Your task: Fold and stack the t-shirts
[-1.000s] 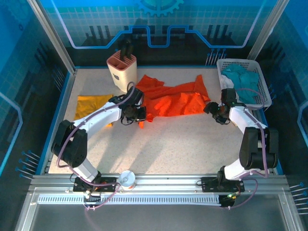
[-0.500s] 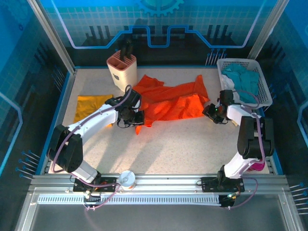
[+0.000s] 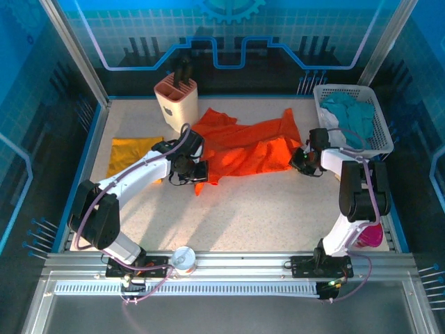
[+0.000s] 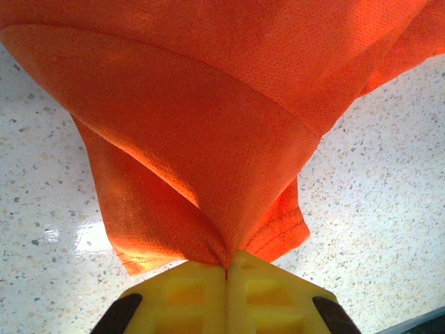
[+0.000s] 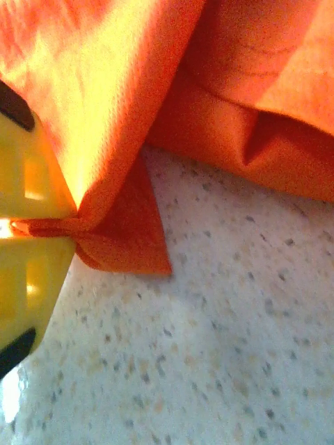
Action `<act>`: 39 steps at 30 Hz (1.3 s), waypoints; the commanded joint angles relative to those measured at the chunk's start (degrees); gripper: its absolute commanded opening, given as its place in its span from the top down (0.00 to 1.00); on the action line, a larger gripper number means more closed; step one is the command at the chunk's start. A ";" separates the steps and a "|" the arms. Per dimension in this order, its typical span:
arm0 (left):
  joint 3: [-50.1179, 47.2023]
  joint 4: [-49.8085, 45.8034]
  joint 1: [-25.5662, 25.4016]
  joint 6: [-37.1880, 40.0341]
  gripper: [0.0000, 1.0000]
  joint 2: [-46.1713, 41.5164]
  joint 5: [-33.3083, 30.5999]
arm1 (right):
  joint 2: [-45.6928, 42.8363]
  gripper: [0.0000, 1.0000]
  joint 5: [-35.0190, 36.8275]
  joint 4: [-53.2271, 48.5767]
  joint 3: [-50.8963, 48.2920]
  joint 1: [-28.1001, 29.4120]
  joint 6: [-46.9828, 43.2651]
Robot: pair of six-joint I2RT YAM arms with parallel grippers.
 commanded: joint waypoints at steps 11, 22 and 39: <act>2.30 -8.90 2.88 9.71 1.00 -2.47 -3.39 | -16.00 1.00 9.32 -21.79 -0.10 2.41 -4.30; -0.78 -8.22 2.91 10.24 1.00 -3.43 -2.34 | -34.73 0.99 16.93 -35.47 -4.50 5.19 -2.67; -6.56 -8.03 -1.44 9.71 0.99 -3.56 4.35 | -31.88 0.53 11.96 -34.85 -7.83 6.40 -7.37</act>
